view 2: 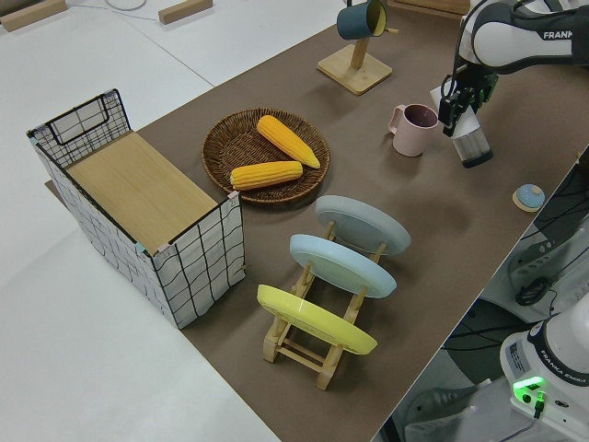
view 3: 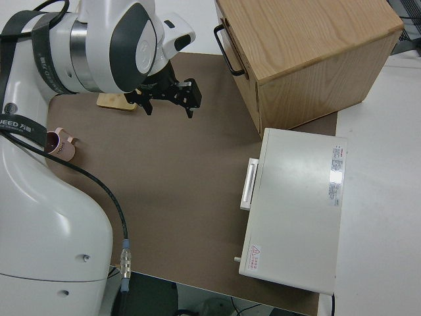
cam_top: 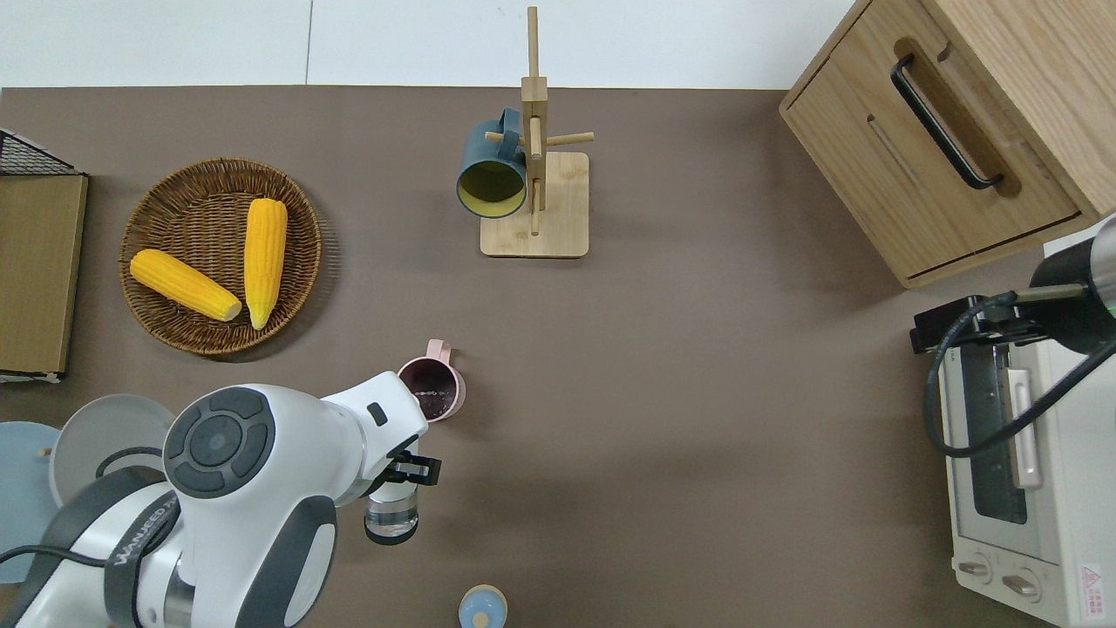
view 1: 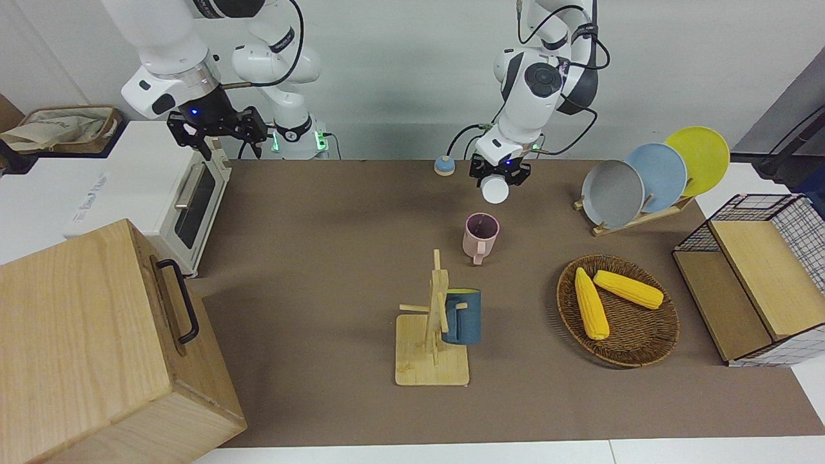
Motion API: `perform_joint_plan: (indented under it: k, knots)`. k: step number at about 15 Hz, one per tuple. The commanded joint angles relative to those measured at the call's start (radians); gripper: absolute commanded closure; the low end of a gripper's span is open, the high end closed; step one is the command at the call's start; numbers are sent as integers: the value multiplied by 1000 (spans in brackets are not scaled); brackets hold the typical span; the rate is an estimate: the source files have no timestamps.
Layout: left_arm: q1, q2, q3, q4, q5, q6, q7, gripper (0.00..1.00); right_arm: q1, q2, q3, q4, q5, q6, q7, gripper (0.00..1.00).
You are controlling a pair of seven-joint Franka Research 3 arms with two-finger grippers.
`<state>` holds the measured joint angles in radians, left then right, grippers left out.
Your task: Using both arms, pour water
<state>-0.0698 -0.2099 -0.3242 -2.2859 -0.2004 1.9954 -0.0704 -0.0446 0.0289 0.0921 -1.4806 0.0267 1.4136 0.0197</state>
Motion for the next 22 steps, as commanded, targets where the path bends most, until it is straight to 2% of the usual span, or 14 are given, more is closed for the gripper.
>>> perform_joint_plan:
  k: [1,4,7,9,13,15,18,19,22]
  knots:
    - [-5,-110,2,-119,-11,145,-20,1000,-6,-10,0,-6,18,2,-23,9]
    - [-13,-184,1,-214,-51,256,-20,1000,-6,-10,0,-6,18,2,-23,9]
    - [-16,-190,-10,-242,-63,342,-23,1000,-6,-10,0,-4,18,2,-23,9]
    - [-18,-229,-10,-291,-63,380,-25,1000,-6,-10,0,-6,18,2,-23,9]
    - [14,-238,2,-308,-63,404,-19,1000,-6,-10,0,-4,18,2,-23,9]
    - [94,-232,7,-297,-50,420,-6,1000,-6,-10,0,-6,18,2,-23,9]
    - [183,-207,5,-288,-44,529,9,1000,-6,-10,0,-4,18,2,-23,9]
    - [230,-206,5,-265,-22,564,11,1000,-6,-10,0,-4,18,2,-23,9]
    - [335,-180,5,-152,32,571,11,1000,-6,-10,0,-4,18,2,-23,9]
